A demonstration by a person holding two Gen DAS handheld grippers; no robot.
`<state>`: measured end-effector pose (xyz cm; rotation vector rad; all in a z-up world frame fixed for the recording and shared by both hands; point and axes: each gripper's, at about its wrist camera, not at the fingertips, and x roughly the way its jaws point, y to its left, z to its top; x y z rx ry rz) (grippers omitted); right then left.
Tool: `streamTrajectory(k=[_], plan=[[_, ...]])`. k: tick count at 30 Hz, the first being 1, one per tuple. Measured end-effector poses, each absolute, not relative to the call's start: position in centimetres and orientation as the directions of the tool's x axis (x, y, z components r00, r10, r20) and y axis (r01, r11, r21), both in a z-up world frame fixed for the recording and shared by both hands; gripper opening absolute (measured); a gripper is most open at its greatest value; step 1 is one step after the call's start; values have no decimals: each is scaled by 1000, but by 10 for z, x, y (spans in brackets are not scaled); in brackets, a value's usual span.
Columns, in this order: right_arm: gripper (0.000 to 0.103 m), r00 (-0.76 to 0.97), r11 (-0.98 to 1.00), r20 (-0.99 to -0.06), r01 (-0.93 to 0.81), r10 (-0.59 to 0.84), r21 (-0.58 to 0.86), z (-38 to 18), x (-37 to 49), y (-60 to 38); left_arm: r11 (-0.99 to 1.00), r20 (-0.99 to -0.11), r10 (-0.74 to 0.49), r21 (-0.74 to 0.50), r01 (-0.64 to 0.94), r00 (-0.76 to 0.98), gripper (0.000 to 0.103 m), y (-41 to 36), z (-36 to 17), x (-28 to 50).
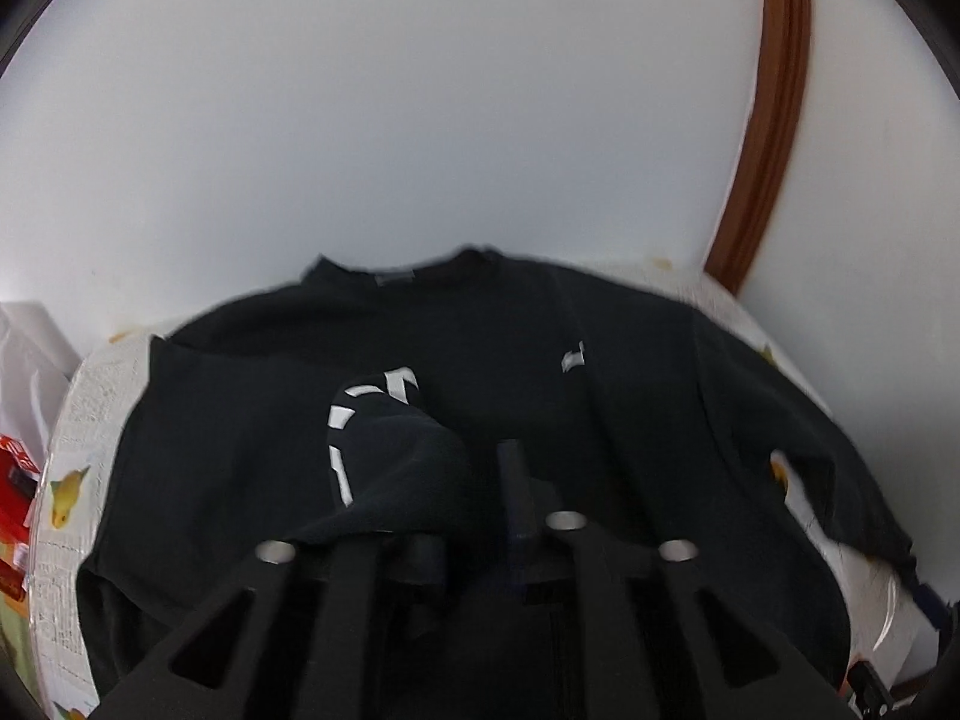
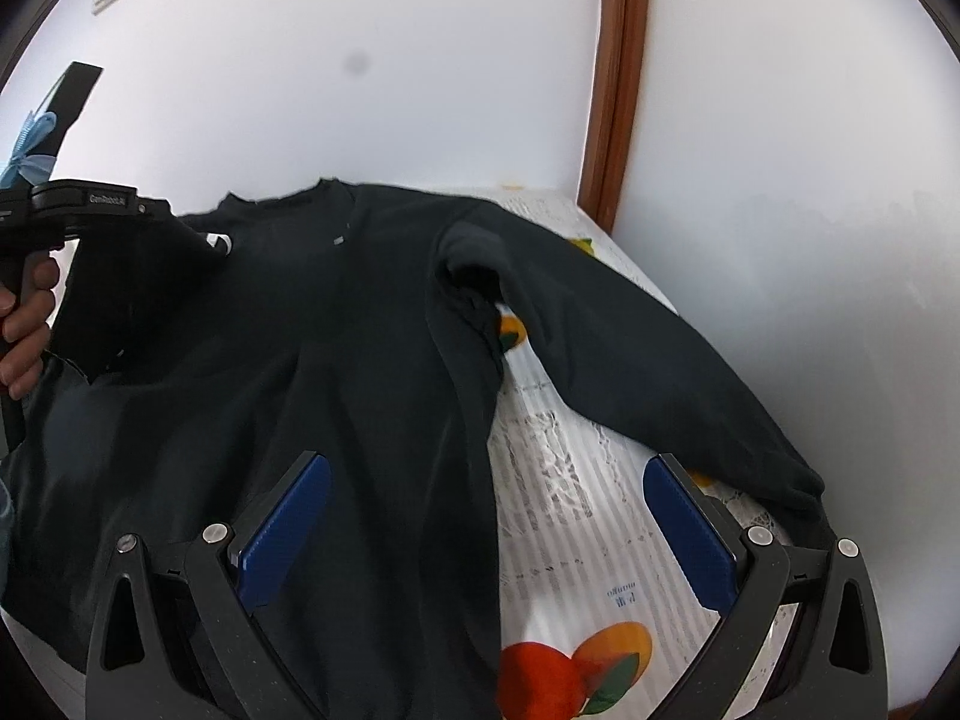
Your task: Fold small clothes
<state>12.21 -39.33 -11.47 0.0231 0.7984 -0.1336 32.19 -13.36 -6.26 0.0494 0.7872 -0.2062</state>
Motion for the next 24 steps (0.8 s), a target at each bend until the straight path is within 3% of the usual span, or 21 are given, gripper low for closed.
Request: streamTrajectory(k=[2, 4, 8, 11, 14, 19, 24], plan=[[102, 682, 991, -723, 127, -109, -30, -117, 124, -393, 971, -698, -189, -29, 237, 690, 50, -137, -61, 309], [102, 683, 993, -723, 118, -103, -30, -117, 129, -389, 959, -680, -240, -56, 276, 693, 66, -133, -54, 294], [102, 710, 996, -698, 79, -91, -49, -103, 137, -369, 944, -650, -307, -117, 307, 695, 66, -107, -32, 268], [102, 730, 998, -681, 35, -64, -56, -89, 145, -346, 957, -628, -284, -135, 258, 724, 68, -72, -22, 261], [102, 739, 998, -674, -16, -32, -64, -79, 158, -318, 981, -631, -195, -109, 162, 751, 70, -24, -27, 260], [102, 739, 990, -673, -117, 37, -74, -76, 184, -263, 997, -697, 75, 37, -69, 713, 70, 48, -70, 279], [102, 689, 971, -711, -234, 137, -39, -98, 213, -203, 981, -757, 173, 78, -176, 630, 70, 97, -118, 299]])
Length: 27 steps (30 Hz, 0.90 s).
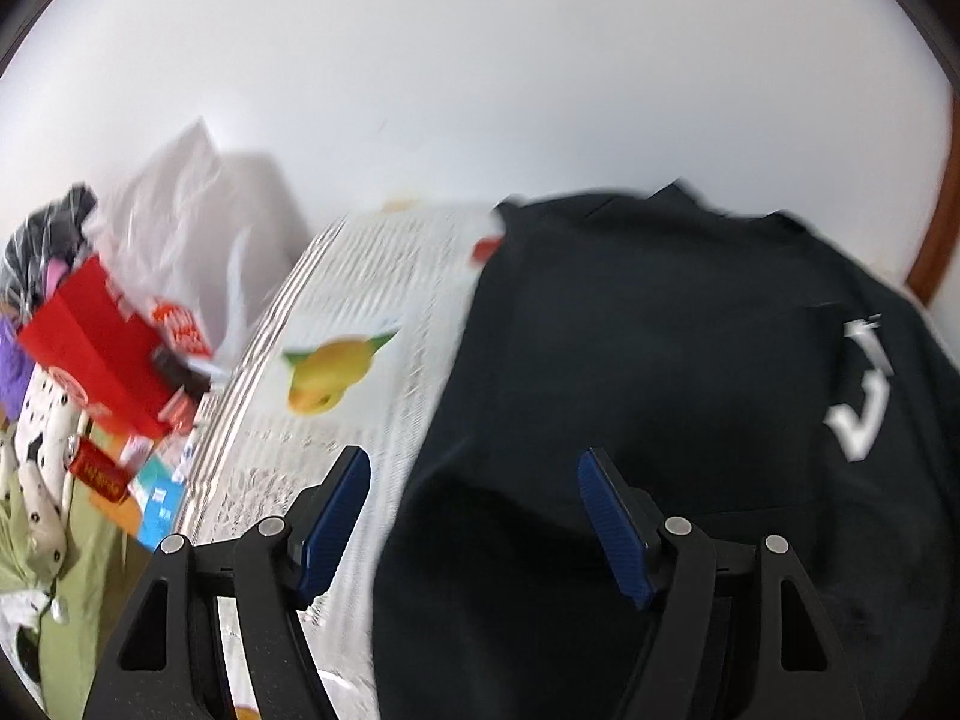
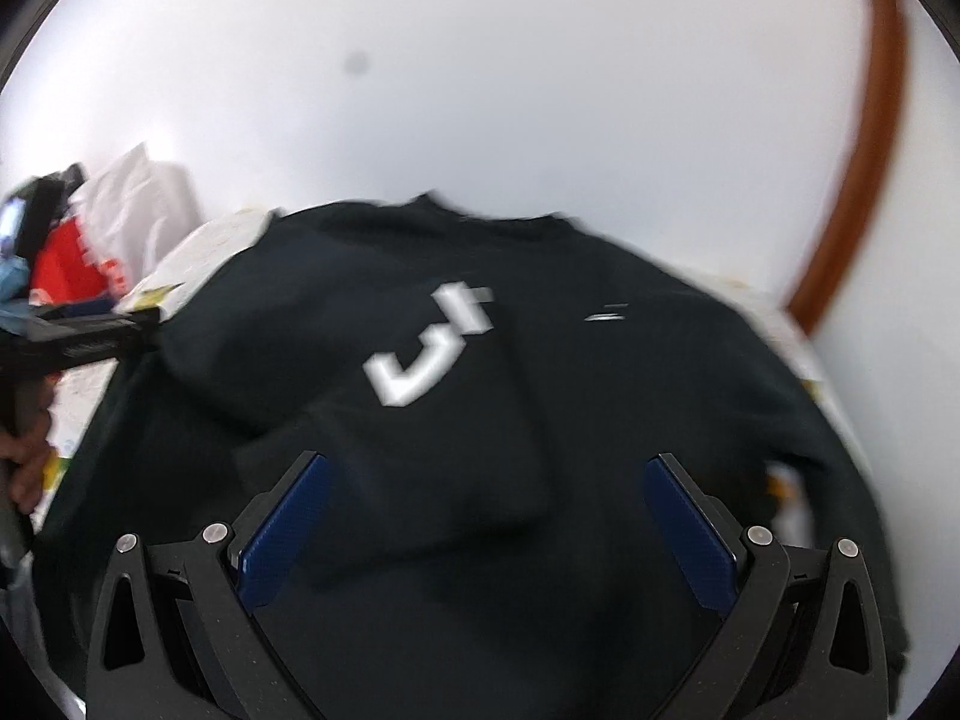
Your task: Fold small clothes
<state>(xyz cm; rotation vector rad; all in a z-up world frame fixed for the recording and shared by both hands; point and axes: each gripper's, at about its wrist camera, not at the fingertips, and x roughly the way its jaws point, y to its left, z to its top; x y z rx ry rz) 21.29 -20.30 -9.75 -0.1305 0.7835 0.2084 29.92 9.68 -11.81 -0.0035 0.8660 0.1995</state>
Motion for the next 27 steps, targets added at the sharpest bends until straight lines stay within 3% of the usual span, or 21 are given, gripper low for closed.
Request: streamTrajectory(k=[5, 10, 11, 12, 13, 14, 16, 17, 20, 27], plan=[[102, 592, 934, -775, -357, 221, -7, -132, 227, -149, 983, -775, 158, 69, -168, 612, 70, 109, -143, 316], [100, 575, 920, -809, -373, 126, -122, -166, 241, -115, 987, -782, 130, 43, -155, 610, 70, 108, -154, 321], [87, 574, 917, -812, -372, 106, -143, -170, 244, -112, 987, -782, 124, 34, -157, 611, 70, 109, -156, 321], [80, 569, 914, -815, -379, 109, -143, -170, 247, -110, 987, -782, 112, 17, -159, 613, 70, 111, -158, 321], [66, 554, 913, -819, -396, 150, -101, -166, 248, -112, 987, -782, 100, -2, -163, 615, 71, 113, -160, 321], [44, 553, 914, -818, -397, 162, -87, -161, 249, -116, 986, -783, 85, -23, -166, 616, 72, 116, -161, 321], [19, 572, 922, -803, -379, 168, -77, -145, 250, -128, 984, -784, 57, -59, -166, 619, 72, 121, -164, 321], [13, 570, 928, -798, -371, 194, -40, -136, 253, -142, 984, -781, 49, -70, -165, 623, 72, 123, -164, 320], [13, 613, 953, -759, -300, 219, 33, -110, 260, -189, 985, -775, 61, -56, -164, 629, 72, 120, -165, 317], [14, 678, 999, -735, 25, 11, 37, -91, 284, -330, 983, -773, 52, -70, -167, 632, 72, 122, -165, 316]])
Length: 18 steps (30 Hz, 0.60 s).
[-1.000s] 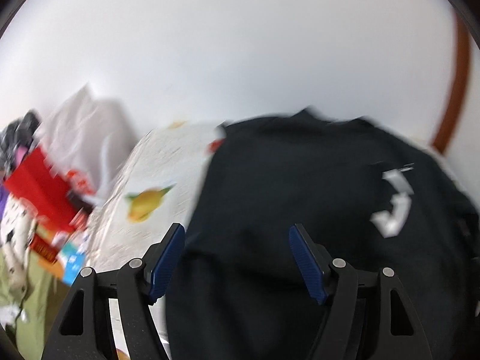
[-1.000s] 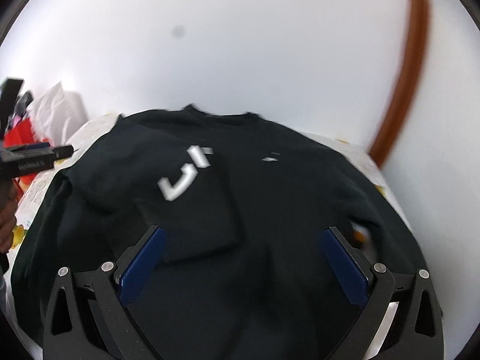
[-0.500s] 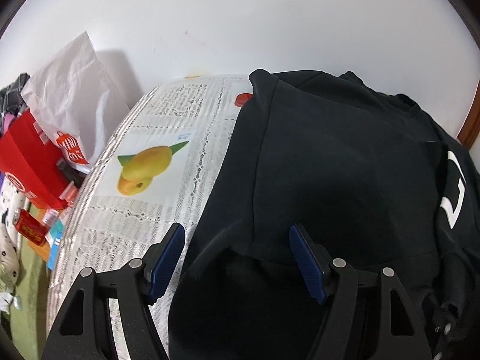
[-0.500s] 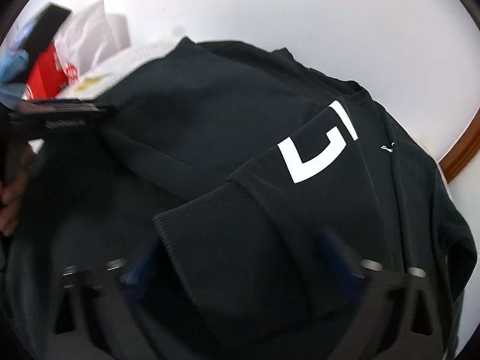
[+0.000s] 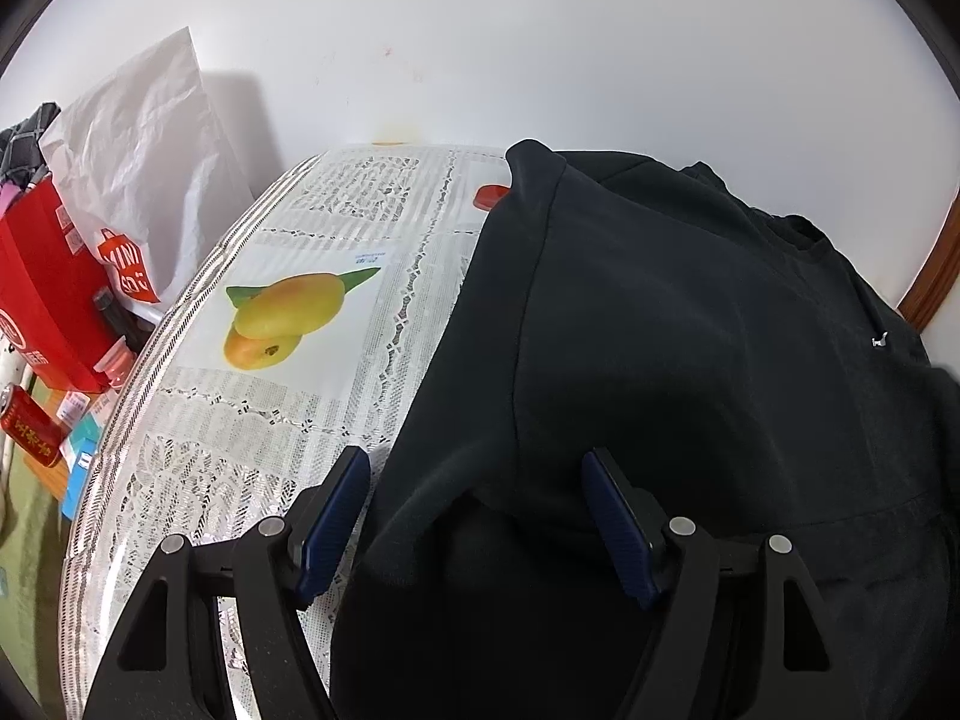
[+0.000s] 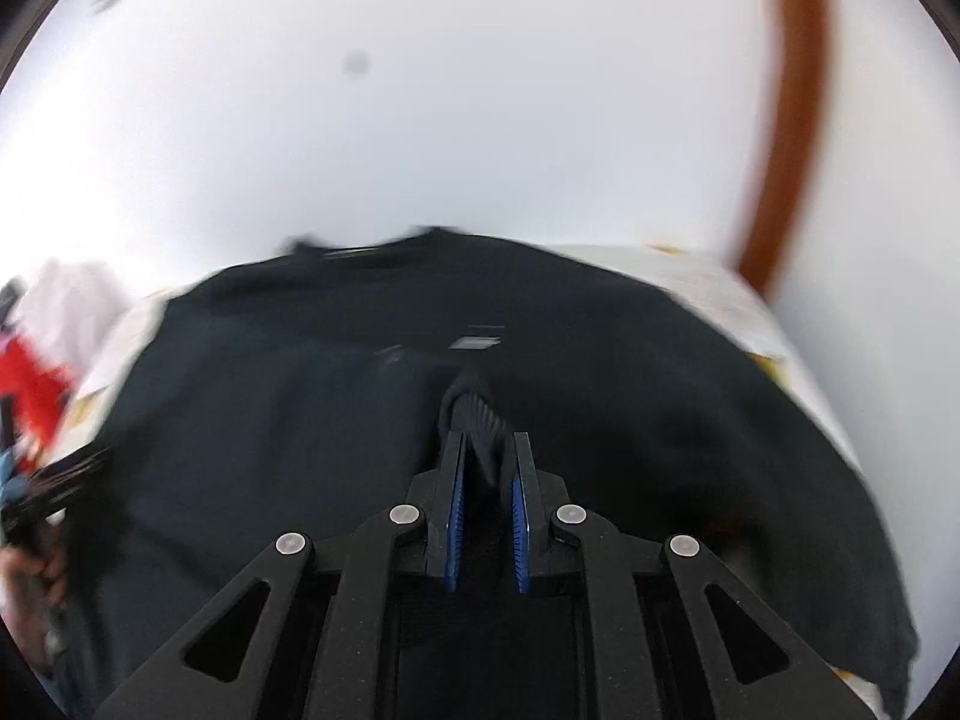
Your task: Fold small clothes
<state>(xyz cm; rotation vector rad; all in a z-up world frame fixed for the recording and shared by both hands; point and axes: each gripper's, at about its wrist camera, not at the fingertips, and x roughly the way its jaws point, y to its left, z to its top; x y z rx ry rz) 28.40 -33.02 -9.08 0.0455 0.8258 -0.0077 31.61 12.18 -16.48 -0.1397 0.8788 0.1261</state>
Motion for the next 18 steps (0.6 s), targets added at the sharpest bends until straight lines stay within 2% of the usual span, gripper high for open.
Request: streamTrajectory(k=[4, 6, 8, 10, 13, 18], plan=[[16, 627, 984, -770, 181, -119, -5, -104, 286, -379, 983, -771, 65, -59, -173, 634, 72, 121, -163, 314], [19, 638, 983, -764, 181, -102, 20, -103, 283, -384, 983, -766, 73, -53, -175, 638, 72, 121, -160, 313], [36, 660, 992, -748, 129, -72, 19, -100, 280, -370, 983, -760, 75, -53, -177, 646, 72, 122, -156, 310], [42, 685, 996, -726, 86, -63, -5, -102, 281, -355, 981, -751, 77, -59, -183, 656, 71, 126, -153, 308], [42, 660, 999, -750, 26, -39, -28, -124, 290, -338, 980, -750, 81, -60, -190, 656, 72, 131, -154, 308], [40, 572, 996, -816, 74, -82, -48, -164, 307, -351, 979, -767, 78, -62, -195, 636, 72, 133, -159, 310]])
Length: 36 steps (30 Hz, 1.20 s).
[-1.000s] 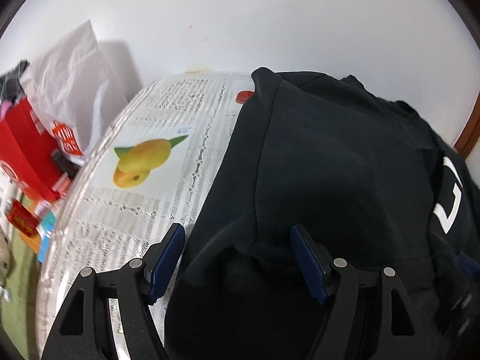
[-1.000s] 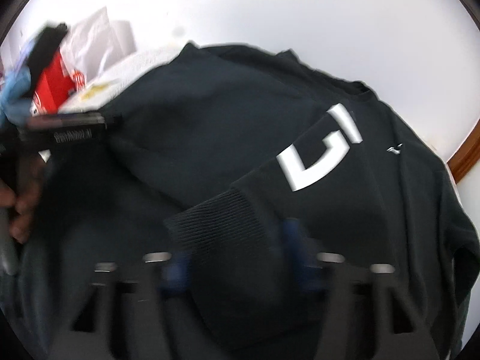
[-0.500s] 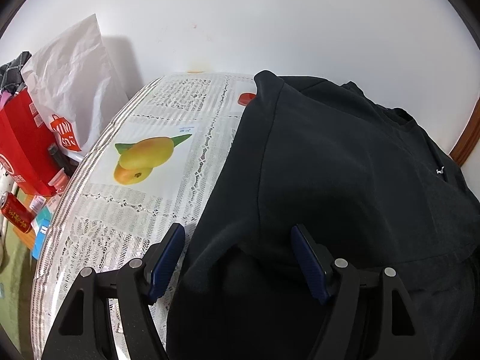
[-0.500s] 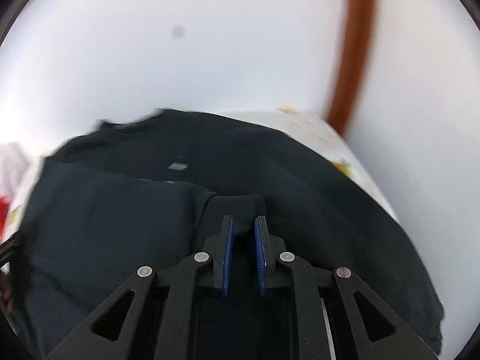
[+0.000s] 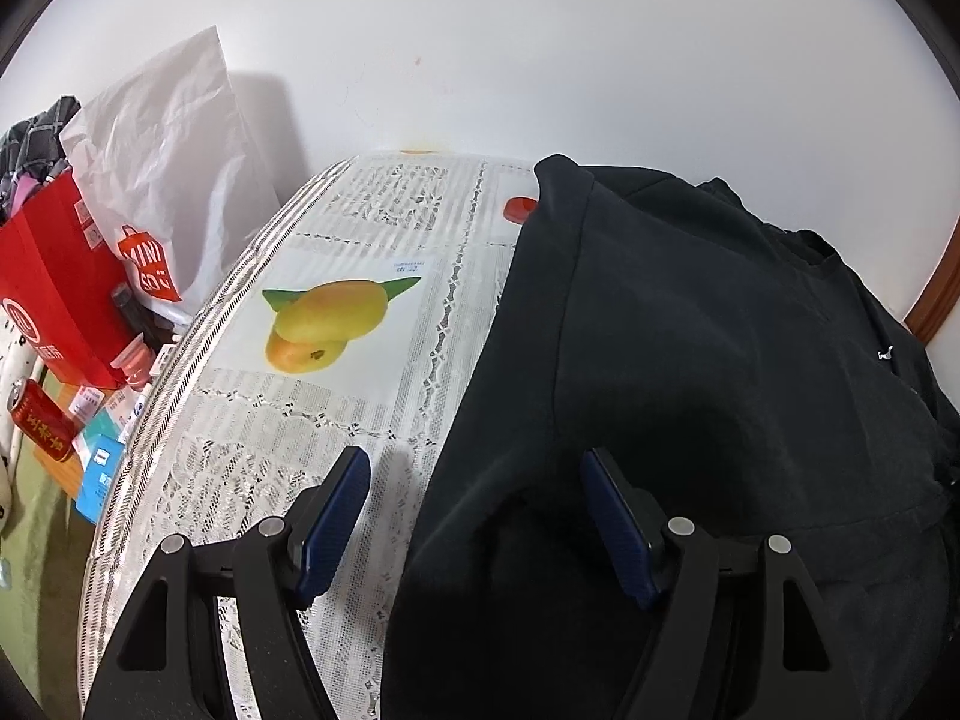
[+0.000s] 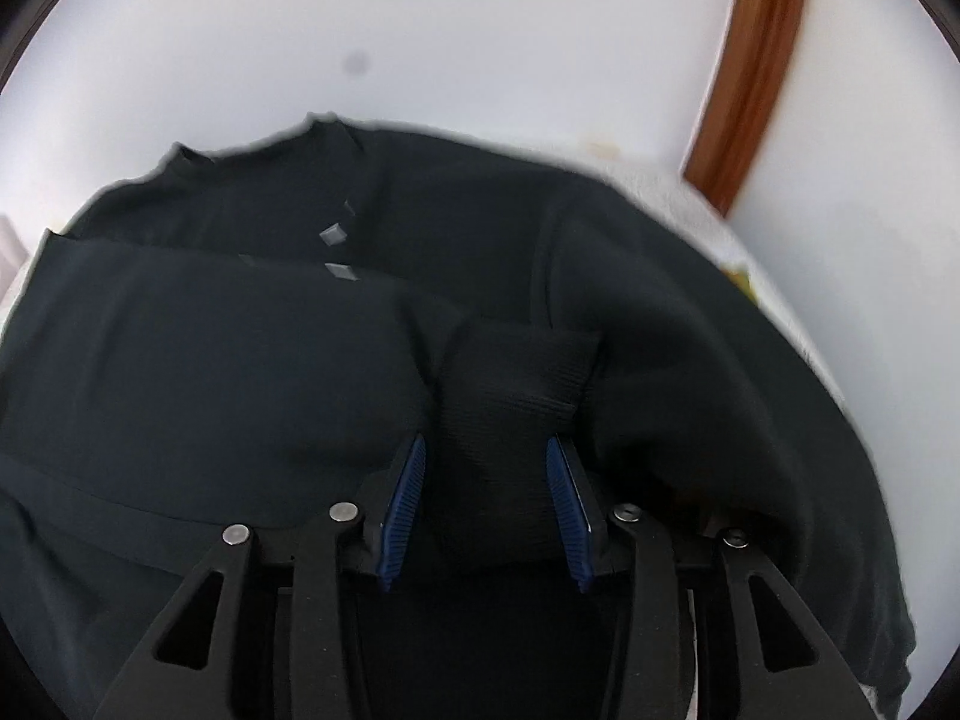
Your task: Fold small clothes
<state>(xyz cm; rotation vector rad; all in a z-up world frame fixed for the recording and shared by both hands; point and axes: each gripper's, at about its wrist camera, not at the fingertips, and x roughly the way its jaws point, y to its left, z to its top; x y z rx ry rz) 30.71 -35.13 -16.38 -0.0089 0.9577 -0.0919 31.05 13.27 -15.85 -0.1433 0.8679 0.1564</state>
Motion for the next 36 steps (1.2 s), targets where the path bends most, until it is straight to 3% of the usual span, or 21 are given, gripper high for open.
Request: streamTrajectory(k=[4, 14, 23, 31, 32, 33, 34, 35, 36], plan=[[43, 601, 994, -793, 89, -98, -56, -144, 294, -351, 982, -771, 79, -50, -183, 632, 70, 129, -156, 310], [67, 614, 989, -778, 124, -136, -75, -121, 195, -375, 989, -820, 39, -51, -141, 572, 70, 123, -154, 257], [67, 543, 989, -834, 142, -100, -26, -163, 107, -393, 994, -833, -24, -82, -79, 552, 70, 119, -158, 160], [67, 569, 988, -821, 148, -49, 44, -178, 63, -389, 997, -822, -20, -62, -54, 569, 68, 106, -159, 101], [65, 574, 988, -818, 147, -48, 45, -178, 63, -390, 997, -820, -17, -57, -52, 572, 59, 103, -159, 97], [57, 584, 989, -810, 139, -48, 41, -178, 61, -388, 998, -816, -12, -50, -50, 578, 52, 100, -159, 94], [49, 592, 991, -805, 125, -40, 43, -177, 61, -386, 998, -812, -13, -50, -47, 584, 38, 98, -158, 92], [30, 600, 993, -800, 105, -25, 47, -177, 59, -385, 997, -807, -26, -61, -40, 590, 20, 97, -157, 89], [14, 600, 995, -800, 91, -14, 50, -176, 58, -383, 997, -805, -40, -73, -32, 592, 12, 96, -156, 88]])
